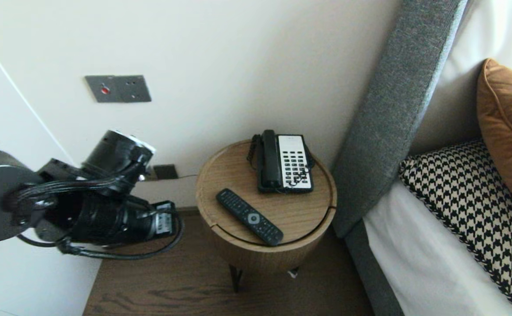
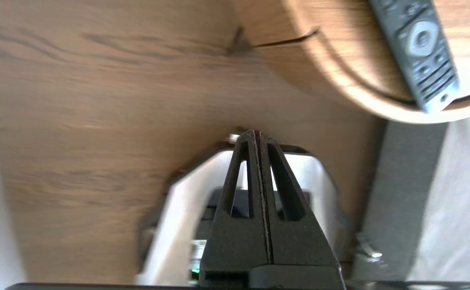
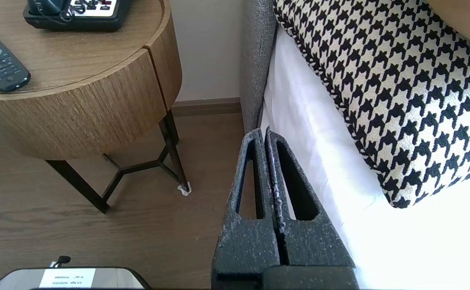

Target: Open the nightstand drawer

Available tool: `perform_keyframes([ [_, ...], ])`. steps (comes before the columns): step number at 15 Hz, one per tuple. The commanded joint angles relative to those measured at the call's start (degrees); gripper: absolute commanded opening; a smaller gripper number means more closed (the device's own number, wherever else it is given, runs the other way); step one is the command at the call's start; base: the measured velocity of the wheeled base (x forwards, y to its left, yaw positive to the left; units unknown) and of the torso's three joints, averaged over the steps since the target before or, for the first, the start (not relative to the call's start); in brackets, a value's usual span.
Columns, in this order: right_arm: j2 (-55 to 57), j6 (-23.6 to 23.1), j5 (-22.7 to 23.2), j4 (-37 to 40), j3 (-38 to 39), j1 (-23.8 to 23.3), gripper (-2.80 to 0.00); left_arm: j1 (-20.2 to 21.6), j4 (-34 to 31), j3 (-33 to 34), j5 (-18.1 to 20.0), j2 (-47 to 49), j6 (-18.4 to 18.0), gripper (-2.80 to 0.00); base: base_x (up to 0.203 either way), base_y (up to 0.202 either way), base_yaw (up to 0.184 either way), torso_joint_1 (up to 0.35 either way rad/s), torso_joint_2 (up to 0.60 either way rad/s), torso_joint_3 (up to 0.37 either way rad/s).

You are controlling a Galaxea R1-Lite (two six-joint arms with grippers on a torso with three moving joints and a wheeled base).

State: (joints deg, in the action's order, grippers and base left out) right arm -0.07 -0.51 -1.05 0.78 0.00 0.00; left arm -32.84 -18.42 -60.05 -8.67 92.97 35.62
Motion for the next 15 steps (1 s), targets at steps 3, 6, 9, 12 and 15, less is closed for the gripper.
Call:
perform_keyframes([
  [3, -0.19, -0.02, -0.01, 0.01, 0.00, 0.00, -2.80, -5.09, 4.41, -6.88, -0.54, 13.45, 4.59, -2.80, 0.000, 0.000, 0.000, 0.000, 0.00, 0.000],
  [6, -0.19, -0.02, -0.01, 0.01, 0.00, 0.00, -2.80, -6.69, 5.50, -9.05, -1.55, 16.75, 4.89, -2.80, 0.000, 0.000, 0.000, 0.000, 0.00, 0.000],
  [9, -0.19, -0.02, -0.01, 0.01, 0.00, 0.00, -2.80, -8.06, 8.75, -9.11, -4.26, 18.95, 4.89, -2.80, 0.000, 0.000, 0.000, 0.000, 0.00, 0.000],
  [12, -0.19, -0.02, -0.01, 0.01, 0.00, 0.00, -2.80, -9.03, 10.15, -9.08, -6.83, 20.92, 5.37, -2.80, 0.000, 0.000, 0.000, 0.000, 0.00, 0.000],
  [15, -0.19, -0.02, -0.01, 0.01, 0.00, 0.00, -2.80, -9.76, 12.51, -8.79, -8.24, 22.12, 6.12, -2.80, 0.000, 0.000, 0.000, 0.000, 0.00, 0.000],
])
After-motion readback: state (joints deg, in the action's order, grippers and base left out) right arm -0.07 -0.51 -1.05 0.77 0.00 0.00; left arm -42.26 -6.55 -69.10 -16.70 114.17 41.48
